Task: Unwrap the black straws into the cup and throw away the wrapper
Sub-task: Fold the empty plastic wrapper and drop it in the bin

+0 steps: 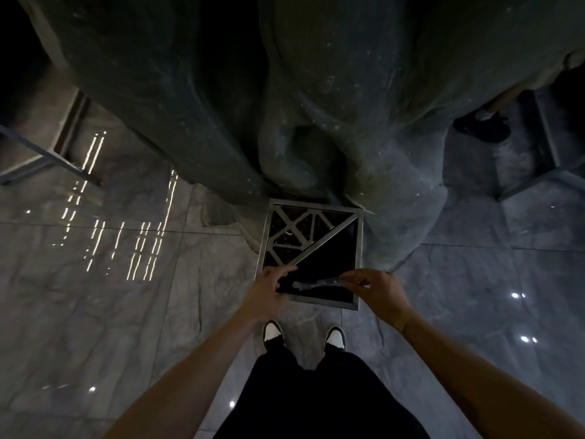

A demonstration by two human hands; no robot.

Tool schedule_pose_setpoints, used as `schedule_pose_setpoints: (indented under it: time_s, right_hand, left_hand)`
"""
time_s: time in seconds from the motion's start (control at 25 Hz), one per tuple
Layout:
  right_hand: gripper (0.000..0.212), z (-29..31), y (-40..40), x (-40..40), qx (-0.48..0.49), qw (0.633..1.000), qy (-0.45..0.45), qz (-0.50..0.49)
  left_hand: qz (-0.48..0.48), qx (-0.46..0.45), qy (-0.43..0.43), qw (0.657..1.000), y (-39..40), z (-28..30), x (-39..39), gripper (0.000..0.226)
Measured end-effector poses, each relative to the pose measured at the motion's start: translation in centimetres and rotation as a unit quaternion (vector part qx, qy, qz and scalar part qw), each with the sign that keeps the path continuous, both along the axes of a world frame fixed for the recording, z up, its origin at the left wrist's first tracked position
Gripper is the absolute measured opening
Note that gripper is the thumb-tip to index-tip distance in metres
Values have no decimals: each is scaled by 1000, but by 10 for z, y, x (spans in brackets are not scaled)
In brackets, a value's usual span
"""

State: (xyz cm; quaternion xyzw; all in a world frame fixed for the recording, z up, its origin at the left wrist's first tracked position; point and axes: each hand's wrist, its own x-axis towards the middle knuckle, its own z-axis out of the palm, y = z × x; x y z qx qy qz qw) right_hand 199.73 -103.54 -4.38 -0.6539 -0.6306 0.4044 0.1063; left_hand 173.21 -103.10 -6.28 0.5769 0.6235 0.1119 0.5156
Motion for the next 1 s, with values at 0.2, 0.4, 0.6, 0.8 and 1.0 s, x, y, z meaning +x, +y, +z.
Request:
schedule_pose_setpoints:
  time_s: [0.2, 0.4, 0.6, 0.8, 1.0]
  right_hand:
    - [24, -25, -8, -5, -32, 999, 5, 20]
    - [27, -40, -20, -5, -41, 998, -18, 42]
    - [33, -46, -18, -11, -30, 996, -63, 64]
    - [50, -52, -18, -12, -37, 986, -107, 124]
    - [61, -52, -25, -8, -54, 979, -131, 146]
  left_hand:
    - [-100, 55, 92, 989, -13, 5, 7, 34]
    - [-128, 70, 165, 975, -19, -8, 24, 22]
    - [-115, 65, 182, 974, -18, -22, 28, 18]
    - [-139, 67, 182, 971, -18, -31, 26, 29]
    - [-152, 57, 208, 965, -21, -33, 18, 48]
